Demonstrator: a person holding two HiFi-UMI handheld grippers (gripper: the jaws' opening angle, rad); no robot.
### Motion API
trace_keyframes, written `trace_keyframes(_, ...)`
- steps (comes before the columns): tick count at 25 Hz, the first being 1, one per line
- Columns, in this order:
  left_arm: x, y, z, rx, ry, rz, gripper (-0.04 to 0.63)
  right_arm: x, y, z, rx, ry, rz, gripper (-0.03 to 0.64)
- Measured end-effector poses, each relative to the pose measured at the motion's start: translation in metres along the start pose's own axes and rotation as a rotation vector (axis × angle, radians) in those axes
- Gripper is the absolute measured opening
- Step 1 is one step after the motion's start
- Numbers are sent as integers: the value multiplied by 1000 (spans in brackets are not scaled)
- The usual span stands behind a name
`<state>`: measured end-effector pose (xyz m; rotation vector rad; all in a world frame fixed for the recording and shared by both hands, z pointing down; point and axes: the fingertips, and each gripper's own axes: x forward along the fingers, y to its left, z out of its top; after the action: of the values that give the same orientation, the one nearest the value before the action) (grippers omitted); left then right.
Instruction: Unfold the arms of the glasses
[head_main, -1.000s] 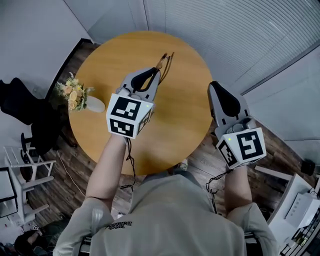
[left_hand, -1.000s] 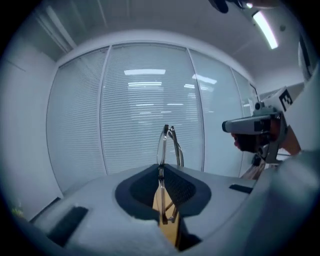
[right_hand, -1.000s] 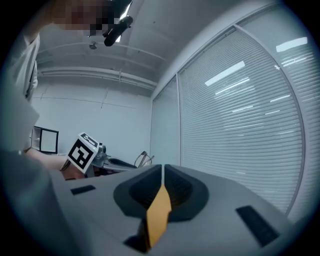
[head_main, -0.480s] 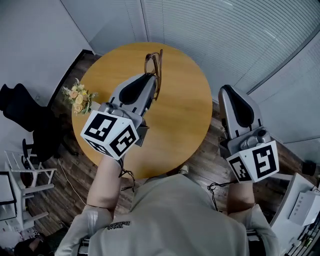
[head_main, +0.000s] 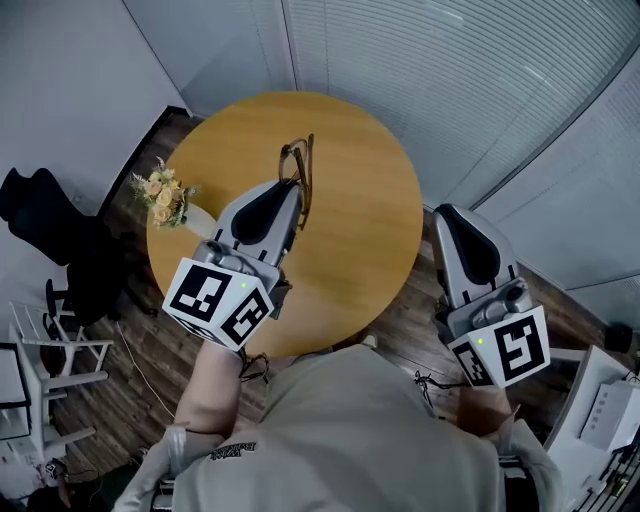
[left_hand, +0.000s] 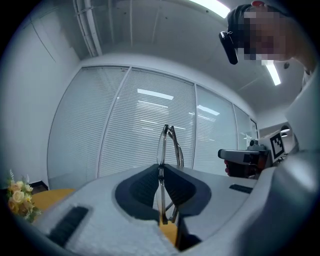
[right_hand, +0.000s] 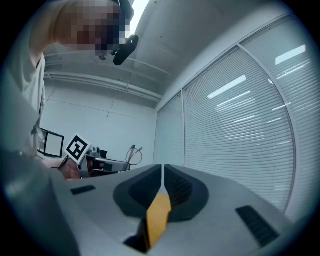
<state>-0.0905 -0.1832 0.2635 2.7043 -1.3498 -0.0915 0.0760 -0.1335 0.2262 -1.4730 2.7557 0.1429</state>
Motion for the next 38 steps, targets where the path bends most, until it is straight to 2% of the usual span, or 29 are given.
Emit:
trace_keyframes(5,-6,-3,-13,16,28,-7,46,-3,19,-22,33,65,39,37)
trace_keyframes(11,-16,-9,-29,-3,53,7,46,-4,33,-47,42,137,90,37)
trace_keyframes(17,-16,-12,-38,-6,78,2,46,-4,22,-52,59,151,71,37)
trace_keyframes(20,-11,-13,-41,9,88,-5,46,0,23,-55,62,154,106,37)
trace_keyframes(27,-4,-15,-43,17,101,-16,46,15,29,-45,62,139,152,37)
trace_keyframes(33,-1,-21,-49,56,125,-26,46,37,26,-15,38,63,165,37)
trace_keyframes(38,1,-31,-52,91,137,-50,46,54,33,9,38,1,211,37)
